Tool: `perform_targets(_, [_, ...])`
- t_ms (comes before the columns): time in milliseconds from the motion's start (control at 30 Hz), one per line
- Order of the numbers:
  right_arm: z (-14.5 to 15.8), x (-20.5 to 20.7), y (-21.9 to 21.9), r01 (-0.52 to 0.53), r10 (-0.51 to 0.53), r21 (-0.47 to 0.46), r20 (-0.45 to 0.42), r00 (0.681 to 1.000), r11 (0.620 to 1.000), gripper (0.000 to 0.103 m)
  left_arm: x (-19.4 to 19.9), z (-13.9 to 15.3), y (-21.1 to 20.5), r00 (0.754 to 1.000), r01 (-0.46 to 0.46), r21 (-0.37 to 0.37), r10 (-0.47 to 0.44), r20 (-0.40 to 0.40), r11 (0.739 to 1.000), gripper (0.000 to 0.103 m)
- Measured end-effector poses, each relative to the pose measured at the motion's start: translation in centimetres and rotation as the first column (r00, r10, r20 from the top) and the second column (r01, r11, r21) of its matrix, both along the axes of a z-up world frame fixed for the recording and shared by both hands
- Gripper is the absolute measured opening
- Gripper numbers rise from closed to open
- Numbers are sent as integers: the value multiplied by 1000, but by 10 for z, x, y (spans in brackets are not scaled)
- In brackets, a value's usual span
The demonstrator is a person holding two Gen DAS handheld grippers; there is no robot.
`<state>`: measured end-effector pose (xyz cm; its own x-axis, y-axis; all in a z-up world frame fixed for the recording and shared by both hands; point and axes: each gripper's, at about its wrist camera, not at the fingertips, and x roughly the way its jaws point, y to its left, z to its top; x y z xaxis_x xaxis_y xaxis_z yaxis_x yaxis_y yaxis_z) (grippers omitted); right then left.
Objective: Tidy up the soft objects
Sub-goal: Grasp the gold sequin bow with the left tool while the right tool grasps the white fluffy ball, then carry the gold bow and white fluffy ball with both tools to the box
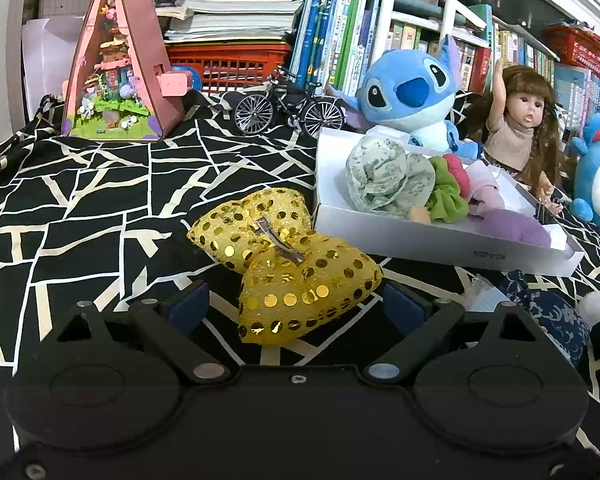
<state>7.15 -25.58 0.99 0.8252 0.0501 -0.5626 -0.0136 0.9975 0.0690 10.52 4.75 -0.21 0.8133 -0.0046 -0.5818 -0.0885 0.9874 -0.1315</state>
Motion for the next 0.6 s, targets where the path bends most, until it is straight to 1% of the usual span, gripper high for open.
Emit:
perform_targets(367, [-3,2,-2,15,-14,21,-27,1000,1000,103,10,1,-1,999,-21,-23,21,-31,1000,93])
perform_targets(600, [-4,3,-3,13,-12,26,-35,999,1000,103,12,3,-2,999,-15,-26,14,-37,1000,89])
